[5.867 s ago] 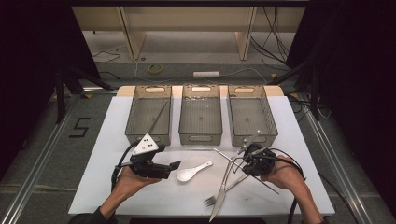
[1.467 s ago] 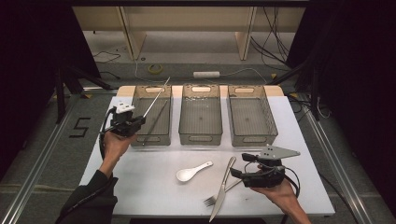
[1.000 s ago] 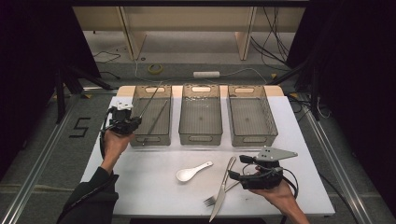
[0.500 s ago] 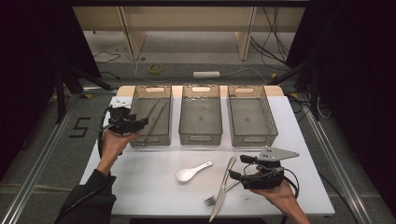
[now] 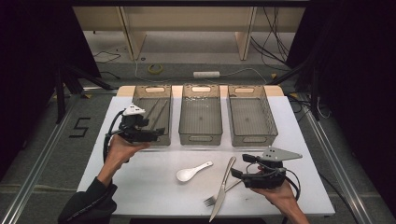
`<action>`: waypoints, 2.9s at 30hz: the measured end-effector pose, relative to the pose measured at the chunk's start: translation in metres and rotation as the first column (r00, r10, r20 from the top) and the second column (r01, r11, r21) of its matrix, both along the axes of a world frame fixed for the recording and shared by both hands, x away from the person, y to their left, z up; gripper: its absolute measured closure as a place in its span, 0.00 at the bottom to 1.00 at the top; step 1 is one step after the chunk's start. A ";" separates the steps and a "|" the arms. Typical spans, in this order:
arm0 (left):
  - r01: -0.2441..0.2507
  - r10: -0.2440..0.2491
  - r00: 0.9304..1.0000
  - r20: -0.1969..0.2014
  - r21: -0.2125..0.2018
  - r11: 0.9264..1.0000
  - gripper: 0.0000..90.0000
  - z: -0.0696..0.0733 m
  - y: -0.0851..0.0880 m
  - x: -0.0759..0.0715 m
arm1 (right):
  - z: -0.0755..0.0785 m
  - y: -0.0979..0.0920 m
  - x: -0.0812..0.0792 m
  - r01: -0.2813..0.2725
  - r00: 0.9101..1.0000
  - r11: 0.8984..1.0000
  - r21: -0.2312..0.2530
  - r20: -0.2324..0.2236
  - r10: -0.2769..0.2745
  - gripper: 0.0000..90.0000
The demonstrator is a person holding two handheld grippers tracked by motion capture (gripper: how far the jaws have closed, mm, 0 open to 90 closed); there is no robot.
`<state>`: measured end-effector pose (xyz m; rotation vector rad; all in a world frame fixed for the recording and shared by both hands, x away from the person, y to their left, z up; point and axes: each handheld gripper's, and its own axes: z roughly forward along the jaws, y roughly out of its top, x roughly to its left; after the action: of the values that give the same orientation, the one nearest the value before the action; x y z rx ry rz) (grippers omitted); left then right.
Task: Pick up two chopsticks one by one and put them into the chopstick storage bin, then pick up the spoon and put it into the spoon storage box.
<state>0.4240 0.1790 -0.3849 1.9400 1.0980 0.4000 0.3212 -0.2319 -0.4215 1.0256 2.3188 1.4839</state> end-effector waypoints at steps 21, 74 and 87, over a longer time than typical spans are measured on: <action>0.138 -0.137 0.990 -0.036 0.037 0.990 0.19 -0.001 -0.036 -0.019 | -0.004 0.000 0.001 -0.010 1.000 1.000 -0.004 0.002 0.010 0.30; 0.424 -0.363 0.893 -0.265 0.229 0.876 0.30 -0.051 -0.128 -0.036 | -0.009 0.001 0.000 -0.018 1.000 0.999 -0.033 -0.008 0.018 0.30; 0.474 -0.372 0.863 -0.343 0.290 0.832 0.54 -0.073 -0.140 -0.022 | -0.010 0.002 -0.002 -0.014 1.000 0.999 -0.053 -0.010 0.014 0.30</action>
<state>0.4021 0.0386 -0.4575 2.5625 0.7456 0.0863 0.3187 -0.2296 -0.4314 1.0072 2.3631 1.4178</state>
